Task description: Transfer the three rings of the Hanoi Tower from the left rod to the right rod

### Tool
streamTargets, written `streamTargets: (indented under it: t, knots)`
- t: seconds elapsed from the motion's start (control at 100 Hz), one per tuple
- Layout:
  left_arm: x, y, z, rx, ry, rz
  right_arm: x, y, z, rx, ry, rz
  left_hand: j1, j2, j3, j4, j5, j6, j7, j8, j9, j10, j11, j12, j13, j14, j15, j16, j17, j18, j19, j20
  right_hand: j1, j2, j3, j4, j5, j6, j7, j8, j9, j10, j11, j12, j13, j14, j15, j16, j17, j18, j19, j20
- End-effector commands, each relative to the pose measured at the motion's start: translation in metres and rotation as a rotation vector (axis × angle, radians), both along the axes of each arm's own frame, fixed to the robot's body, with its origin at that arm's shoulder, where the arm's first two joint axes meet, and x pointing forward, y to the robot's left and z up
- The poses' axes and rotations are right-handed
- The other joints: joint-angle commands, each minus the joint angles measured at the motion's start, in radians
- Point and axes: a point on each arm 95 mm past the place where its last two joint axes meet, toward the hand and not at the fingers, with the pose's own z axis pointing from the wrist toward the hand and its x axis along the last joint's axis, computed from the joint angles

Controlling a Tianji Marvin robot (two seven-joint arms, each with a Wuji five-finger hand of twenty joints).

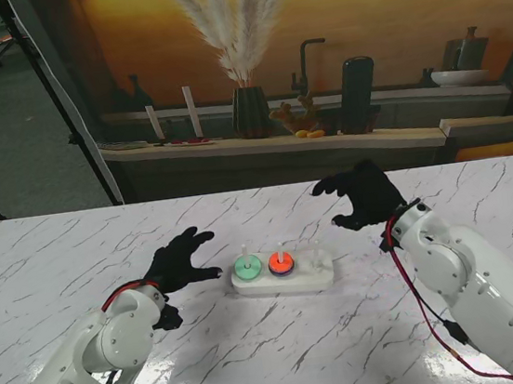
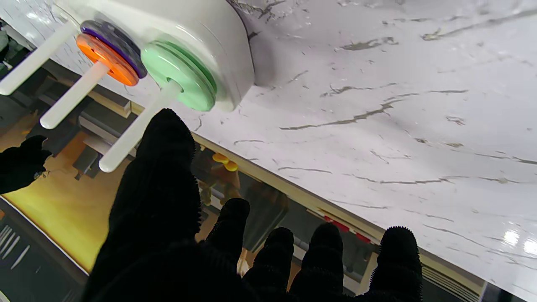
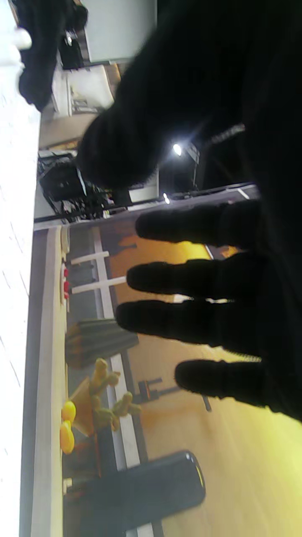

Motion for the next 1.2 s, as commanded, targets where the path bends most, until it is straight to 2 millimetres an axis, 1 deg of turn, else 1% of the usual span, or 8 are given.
streamTargets:
  t: [0.0, 0.19, 0.26, 0.43, 0.45, 0.53, 0.83, 1.19]
  knots:
    - [0.001, -0.01, -0.004, -0.018, 0.001, -0.043, -0.005, -0.002, -0.005, 0.025, 0.009, -0.018, 0.024, -0.026, 0.01, -0.014, 0.008, -0.032, 0.002, 0.006, 0.013, -0.011, 0.001, 0.017, 0.023, 0.012, 0.013, 0.019, 0.003, 0.034, 0.067, 0.024, -0.028, 0.007, -0.005, 0.041, -0.016, 0.001, 0.016, 0.019, -0.004, -0.014, 0.024, -0.002, -0.022, 0.004, -0.007, -0.008, -0.014, 0.313, -0.011, 0.012]
    - [0.008, -0.023, -0.009, -0.021, 0.015, -0.089, -0.009, -0.015, -0.008, 0.034, 0.007, -0.059, 0.024, -0.044, 0.029, -0.011, 0.008, -0.036, 0.007, 0.011, 0.022, -0.013, 0.003, 0.021, 0.045, 0.012, 0.029, 0.038, -0.001, 0.034, 0.19, 0.019, -0.031, 0.016, -0.01, 0.044, -0.013, 0.005, 0.021, 0.019, 0.003, -0.017, 0.034, 0.0, -0.019, 0.004, -0.001, -0.008, -0.014, 0.312, -0.009, 0.013]
    - [0.009, -0.026, -0.013, -0.027, 0.014, -0.099, -0.01, -0.017, -0.009, 0.039, 0.011, -0.069, 0.022, -0.061, 0.047, -0.01, 0.004, -0.041, 0.007, 0.013, 0.04, -0.014, 0.007, 0.026, 0.088, 0.037, 0.052, 0.058, 0.015, 0.043, 0.283, 0.03, -0.03, 0.02, -0.011, 0.045, -0.01, 0.007, 0.023, 0.019, 0.007, -0.018, 0.037, 0.0, -0.017, 0.003, 0.001, -0.008, -0.013, 0.311, -0.008, 0.014]
    - [0.01, -0.03, -0.017, -0.02, 0.032, -0.126, -0.011, -0.022, -0.011, 0.045, 0.015, -0.086, 0.033, -0.09, 0.064, -0.004, 0.0, -0.045, 0.008, 0.015, 0.031, -0.015, 0.004, 0.025, 0.083, 0.038, 0.048, 0.054, 0.011, 0.042, 0.3, 0.021, -0.03, 0.03, -0.013, 0.047, -0.007, 0.01, 0.027, 0.02, 0.013, -0.018, 0.044, 0.002, -0.012, 0.002, 0.008, -0.007, -0.012, 0.311, -0.004, 0.016]
    - [0.01, -0.03, -0.018, -0.018, 0.035, -0.129, -0.011, -0.022, -0.011, 0.046, 0.016, -0.088, 0.012, -0.102, 0.107, 0.003, -0.004, -0.044, 0.01, 0.019, 0.025, -0.015, 0.004, 0.024, 0.081, 0.038, 0.05, 0.048, 0.004, 0.042, 0.325, -0.004, -0.03, 0.031, -0.013, 0.048, -0.005, 0.01, 0.028, 0.02, 0.013, -0.017, 0.045, 0.002, -0.012, 0.002, 0.009, -0.006, -0.011, 0.311, -0.004, 0.016]
    - [0.011, -0.03, -0.019, -0.017, 0.046, -0.137, -0.01, -0.023, -0.012, 0.05, 0.018, -0.092, 0.02, -0.111, 0.122, 0.001, -0.016, -0.039, 0.004, 0.018, 0.019, -0.012, 0.001, 0.023, 0.08, 0.038, 0.05, 0.047, 0.007, 0.041, 0.332, -0.009, -0.029, 0.034, -0.014, 0.049, -0.003, 0.013, 0.03, 0.02, 0.018, -0.018, 0.048, 0.003, -0.01, 0.002, 0.012, -0.006, -0.009, 0.313, -0.002, 0.017]
    - [0.013, -0.035, -0.024, -0.001, 0.076, -0.169, -0.01, -0.022, -0.014, 0.063, 0.024, -0.1, 0.021, -0.14, 0.214, -0.01, -0.04, -0.044, 0.001, 0.026, 0.01, -0.005, 0.003, 0.025, 0.103, 0.037, 0.085, 0.078, 0.021, 0.034, 0.448, 0.033, -0.027, 0.034, -0.014, 0.05, 0.002, 0.013, 0.034, 0.02, 0.028, -0.016, 0.055, 0.004, -0.001, 0.001, 0.021, -0.005, -0.006, 0.312, 0.004, 0.018]
    - [0.015, -0.04, -0.028, 0.012, 0.11, -0.198, -0.011, -0.024, -0.016, 0.066, 0.029, -0.109, 0.022, -0.15, 0.251, -0.018, -0.036, -0.048, 0.002, 0.031, 0.005, -0.004, 0.002, 0.026, 0.114, 0.029, 0.117, 0.114, 0.029, 0.028, 0.525, 0.062, -0.025, 0.032, -0.012, 0.05, 0.009, 0.013, 0.039, 0.02, 0.038, -0.02, 0.061, 0.007, 0.007, -0.002, 0.032, -0.002, -0.003, 0.312, 0.011, 0.02]
